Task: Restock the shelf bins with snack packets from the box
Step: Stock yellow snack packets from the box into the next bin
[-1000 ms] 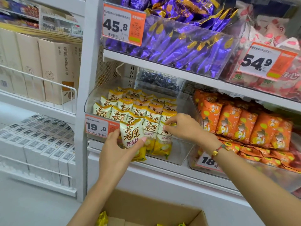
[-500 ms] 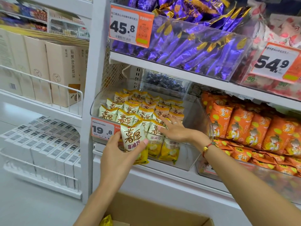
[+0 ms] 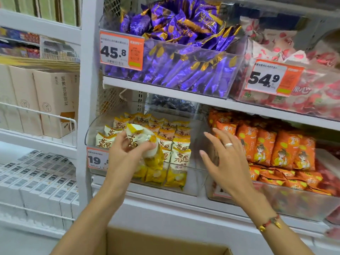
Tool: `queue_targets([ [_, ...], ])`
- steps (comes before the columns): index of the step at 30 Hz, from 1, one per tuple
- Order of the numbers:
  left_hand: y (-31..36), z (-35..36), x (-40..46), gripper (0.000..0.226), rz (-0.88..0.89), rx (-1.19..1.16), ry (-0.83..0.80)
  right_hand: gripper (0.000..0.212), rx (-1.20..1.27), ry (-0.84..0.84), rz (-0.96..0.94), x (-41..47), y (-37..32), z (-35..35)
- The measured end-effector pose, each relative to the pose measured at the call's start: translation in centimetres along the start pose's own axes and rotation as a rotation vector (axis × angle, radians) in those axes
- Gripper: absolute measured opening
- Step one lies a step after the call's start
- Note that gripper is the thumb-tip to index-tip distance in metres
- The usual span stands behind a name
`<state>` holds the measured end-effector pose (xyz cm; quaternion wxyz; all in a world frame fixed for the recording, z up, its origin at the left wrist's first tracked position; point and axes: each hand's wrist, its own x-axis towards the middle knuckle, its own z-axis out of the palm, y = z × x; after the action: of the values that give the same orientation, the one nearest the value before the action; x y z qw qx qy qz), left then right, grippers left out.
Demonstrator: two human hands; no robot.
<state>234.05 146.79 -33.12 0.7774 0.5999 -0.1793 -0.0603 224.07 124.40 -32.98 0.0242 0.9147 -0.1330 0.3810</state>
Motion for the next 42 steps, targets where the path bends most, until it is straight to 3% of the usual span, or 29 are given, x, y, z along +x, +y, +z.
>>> queue_targets([
  [5,2.3,3.5,4.3,0.06,-0.036,0.136,-0.259,0.074,-0.077,-0.163,0.08,-1.0,3.1,1.0],
  [8,2.1,6.0,7.1,0.055,-0.036,0.217,-0.343,0.077,-0.09,-0.163,0.076,-1.1,3.4,1.5],
  [14,-0.9,11.1,11.4,0.044,0.041,0.326,-0.354,0.073,-0.088,-0.133,0.085,-1.0,3.4,1.8],
  [17,-2.9,13.0,13.3,0.048,0.158,0.493,-0.439,0.072,-0.091,-0.124,0.079,-1.1,3.5,1.9],
  [21,-5.4,14.1,15.1,0.074,0.281,0.785,-0.547,0.069,-0.088,-0.091,0.089,-1.1,3.3,2.0],
  [26,-6.9,14.8,17.1,0.087,0.226,0.993,-0.516,0.069,-0.073,-0.101,0.09,-1.1,3.3,2.1],
  [29,-6.8,15.1,16.8,0.087,0.401,1.099,-0.373,0.069,-0.066,-0.113,0.086,-1.2,3.4,2.0],
  [32,-6.3,15.2,16.4,0.067,0.531,1.123,-0.299,0.069,-0.065,-0.119,0.083,-1.3,3.4,2.0],
  [37,-6.2,15.2,16.6,0.055,0.41,1.405,-0.459,0.069,-0.063,-0.11,0.086,-1.3,3.3,2.1],
  [42,-6.5,14.8,17.2,0.061,0.26,1.354,-0.623,0.069,-0.069,-0.11,0.085,-1.3,3.5,2.2],
])
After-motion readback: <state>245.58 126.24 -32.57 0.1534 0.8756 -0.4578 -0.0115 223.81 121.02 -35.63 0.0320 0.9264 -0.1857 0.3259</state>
